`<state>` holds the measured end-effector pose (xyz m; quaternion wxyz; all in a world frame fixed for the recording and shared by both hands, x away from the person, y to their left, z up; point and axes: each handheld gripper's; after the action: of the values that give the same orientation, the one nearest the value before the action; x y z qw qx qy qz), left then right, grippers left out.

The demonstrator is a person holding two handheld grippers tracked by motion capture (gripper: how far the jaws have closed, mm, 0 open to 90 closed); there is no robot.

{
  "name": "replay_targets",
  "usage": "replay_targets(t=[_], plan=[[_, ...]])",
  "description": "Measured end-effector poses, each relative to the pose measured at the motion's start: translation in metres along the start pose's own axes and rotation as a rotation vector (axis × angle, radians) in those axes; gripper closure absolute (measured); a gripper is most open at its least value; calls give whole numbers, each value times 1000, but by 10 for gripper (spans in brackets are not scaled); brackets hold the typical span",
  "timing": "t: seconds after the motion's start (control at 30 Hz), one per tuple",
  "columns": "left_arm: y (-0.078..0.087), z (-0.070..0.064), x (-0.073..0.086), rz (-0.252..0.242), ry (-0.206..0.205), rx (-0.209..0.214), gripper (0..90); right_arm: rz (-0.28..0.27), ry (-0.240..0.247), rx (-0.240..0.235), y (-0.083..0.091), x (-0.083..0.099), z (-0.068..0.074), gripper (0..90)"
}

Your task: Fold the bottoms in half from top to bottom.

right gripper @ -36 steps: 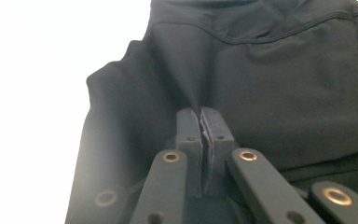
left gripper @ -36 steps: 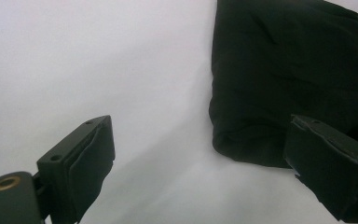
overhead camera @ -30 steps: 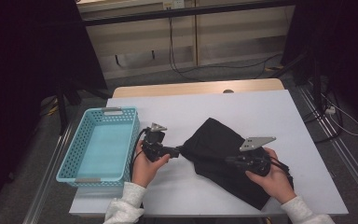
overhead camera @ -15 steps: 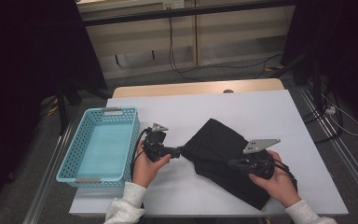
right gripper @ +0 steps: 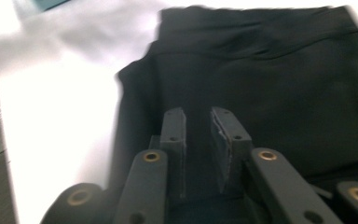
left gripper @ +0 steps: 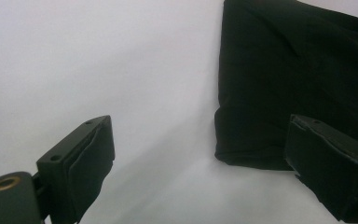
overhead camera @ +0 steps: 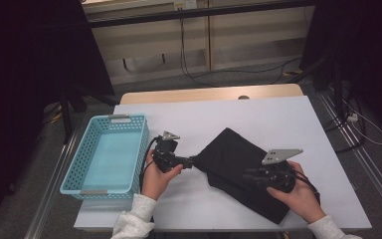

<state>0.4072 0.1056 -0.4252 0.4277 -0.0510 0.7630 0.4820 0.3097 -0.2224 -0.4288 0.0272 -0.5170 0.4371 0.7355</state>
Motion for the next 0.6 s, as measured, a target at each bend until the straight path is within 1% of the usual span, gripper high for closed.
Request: replay_targets(t=[0.07,0.1,0.13,0.17,0.2,0.23,0.27,0.3,0.33,0.37,0.4,0.43,0.47,0.5,0.53,0.6], plan=[[-1,0,1,2,0,-4,89,-2,-17,58,-1,-1,-12,696],[-1,1,1,11,-5,-3,89,4,-17,107,-2,-1,-19,677],[-1,1,2,11,0,-3,89,14,-20,144,-4,-1,-26,670],[-1,1,2,11,0,-3,89,14,-20,144,-4,-1,-26,670],[-1,1,3,11,-2,-6,90,24,-40,201,-10,1,-40,661],[-1,1,3,11,-2,-6,89,24,-40,201,-10,1,-40,661],[0,2,3,8,2,-5,89,67,-24,212,-17,2,-48,678],[0,2,3,8,2,-5,89,67,-24,212,-17,2,-48,678],[1,2,3,7,7,-5,89,99,-30,235,-24,3,-51,678],[1,3,3,9,6,-5,89,113,-12,240,-28,3,-51,678],[1,4,4,11,8,-7,89,125,7,255,-30,3,-51,676],[1,4,4,11,8,-7,89,125,7,255,-30,3,-51,676],[2,5,4,16,3,-9,89,122,11,272,-32,1,-53,671],[2,5,4,16,3,-9,89,122,11,272,-32,1,-53,671],[1,4,5,10,6,-13,89,118,-6,276,-33,2,-55,666],[1,4,5,14,0,-12,89,109,-37,257,-33,3,-58,670]])
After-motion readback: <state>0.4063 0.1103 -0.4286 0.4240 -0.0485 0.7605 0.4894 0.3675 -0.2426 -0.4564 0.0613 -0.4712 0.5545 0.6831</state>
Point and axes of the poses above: each handheld gripper's, and its own axes: y roughly backward along the jaws, x roughly out of its underside, z roughly to its left, and after that the axes turned 3 degrees about y, right-handed
